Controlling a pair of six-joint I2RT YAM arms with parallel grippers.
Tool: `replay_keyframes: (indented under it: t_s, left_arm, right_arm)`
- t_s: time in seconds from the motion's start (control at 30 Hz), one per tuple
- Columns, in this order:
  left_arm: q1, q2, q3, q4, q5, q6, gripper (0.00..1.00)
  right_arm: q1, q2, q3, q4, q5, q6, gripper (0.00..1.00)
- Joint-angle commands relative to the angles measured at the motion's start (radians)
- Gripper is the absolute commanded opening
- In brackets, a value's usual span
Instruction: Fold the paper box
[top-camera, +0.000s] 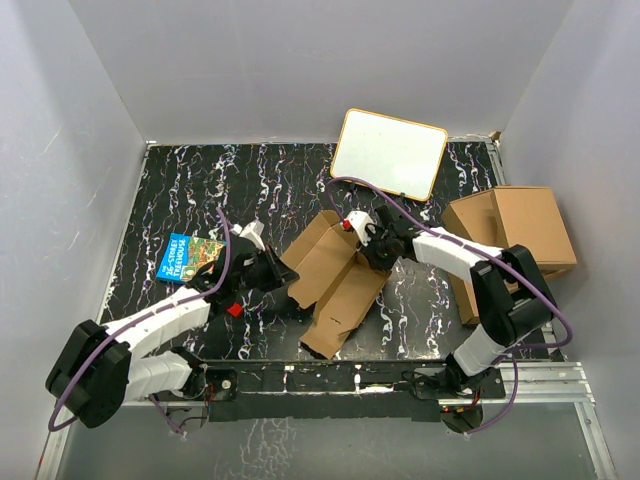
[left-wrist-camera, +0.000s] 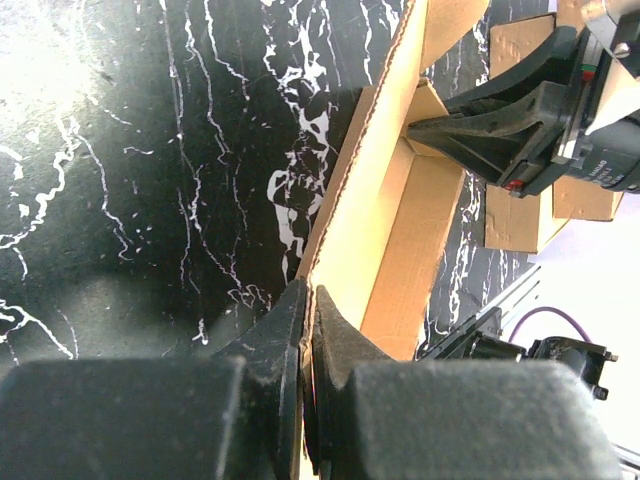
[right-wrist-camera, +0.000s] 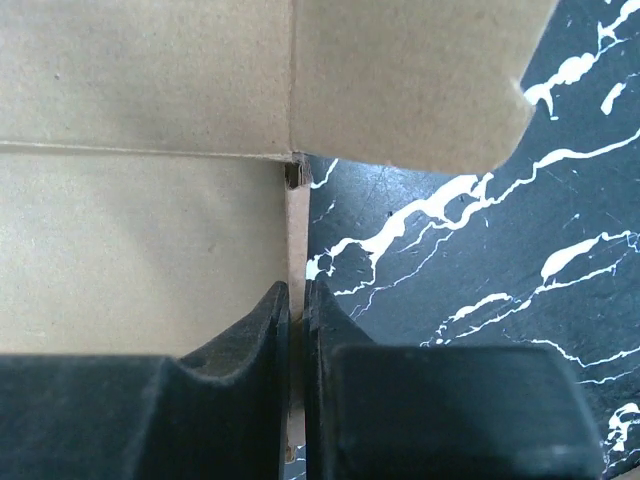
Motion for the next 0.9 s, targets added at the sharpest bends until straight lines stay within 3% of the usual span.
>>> replay_keyframes:
  t_s: [0.0, 0.2, 0.4, 0.5, 0.63, 0.77, 0.87]
  left_arm:
    - [-0.014, -0.002, 0.062, -0.055, -0.008, 0.035, 0.0]
    - [-0.017, 0.002, 0.083, -0.073, -0.014, 0.043, 0.0]
    - [-0.018, 0.014, 0.103, -0.09, -0.018, 0.05, 0.0]
    - [-0.018, 0.009, 0.115, -0.111, -0.028, 0.058, 0.0]
    - [-0.018, 0.009, 0.129, -0.131, -0.03, 0.073, 0.0]
    - [-0.018, 0.019, 0.134, -0.127, -0.019, 0.076, 0.0]
    - [-0.018, 0.027, 0.141, -0.122, -0.015, 0.077, 0.0]
  right_arm:
    - [0.005, -0.048, -0.036, 0.148, 0.141, 0.024, 0.08]
    - [0.006, -0.066, -0.047, 0.138, 0.114, 0.001, 0.09]
    - [0.006, -0.088, -0.054, 0.127, 0.062, -0.005, 0.27]
    - [0.005, -0.11, -0.057, 0.128, 0.046, -0.004, 0.3]
    - [0.004, -0.107, -0.061, 0.137, 0.037, 0.001, 0.3]
    - [0.003, -0.075, -0.054, 0.151, 0.056, 0.015, 0.22]
    - [0.004, -0.064, -0.056, 0.152, 0.046, 0.016, 0.23]
